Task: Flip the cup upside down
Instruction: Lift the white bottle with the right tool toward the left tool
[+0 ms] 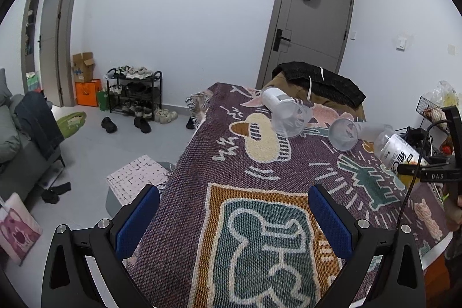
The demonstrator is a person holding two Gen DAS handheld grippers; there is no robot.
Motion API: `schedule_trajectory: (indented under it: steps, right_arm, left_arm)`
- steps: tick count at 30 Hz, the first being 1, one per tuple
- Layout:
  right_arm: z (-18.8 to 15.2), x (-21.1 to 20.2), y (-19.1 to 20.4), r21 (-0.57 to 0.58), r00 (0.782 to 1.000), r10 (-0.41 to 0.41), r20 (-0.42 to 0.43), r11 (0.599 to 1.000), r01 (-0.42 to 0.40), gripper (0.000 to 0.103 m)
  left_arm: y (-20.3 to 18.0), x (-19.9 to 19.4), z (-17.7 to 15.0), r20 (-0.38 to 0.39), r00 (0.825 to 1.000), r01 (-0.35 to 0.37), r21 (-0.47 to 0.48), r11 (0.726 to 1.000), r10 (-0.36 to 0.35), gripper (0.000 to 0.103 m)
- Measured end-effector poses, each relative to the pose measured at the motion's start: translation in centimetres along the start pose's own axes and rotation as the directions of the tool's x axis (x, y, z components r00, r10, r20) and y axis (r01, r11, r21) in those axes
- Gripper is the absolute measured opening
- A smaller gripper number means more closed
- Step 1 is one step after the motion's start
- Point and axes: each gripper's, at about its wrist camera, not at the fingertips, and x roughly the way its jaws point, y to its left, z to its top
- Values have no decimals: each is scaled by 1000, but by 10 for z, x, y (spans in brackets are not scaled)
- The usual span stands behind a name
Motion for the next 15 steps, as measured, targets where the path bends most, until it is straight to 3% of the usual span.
schedule_trajectory:
  steps: [9, 15]
  right_arm:
    - [-34, -2, 40, 51, 999, 52, 8, 997, -53, 64]
    - [-50, 6, 48, 108, 999, 11, 39, 994, -16, 64]
  left_arm:
    - [6, -8, -12, -25, 1000, -9, 13, 1000, 9, 103]
    - [9, -8, -27, -64, 998, -1, 17, 1000, 2, 103]
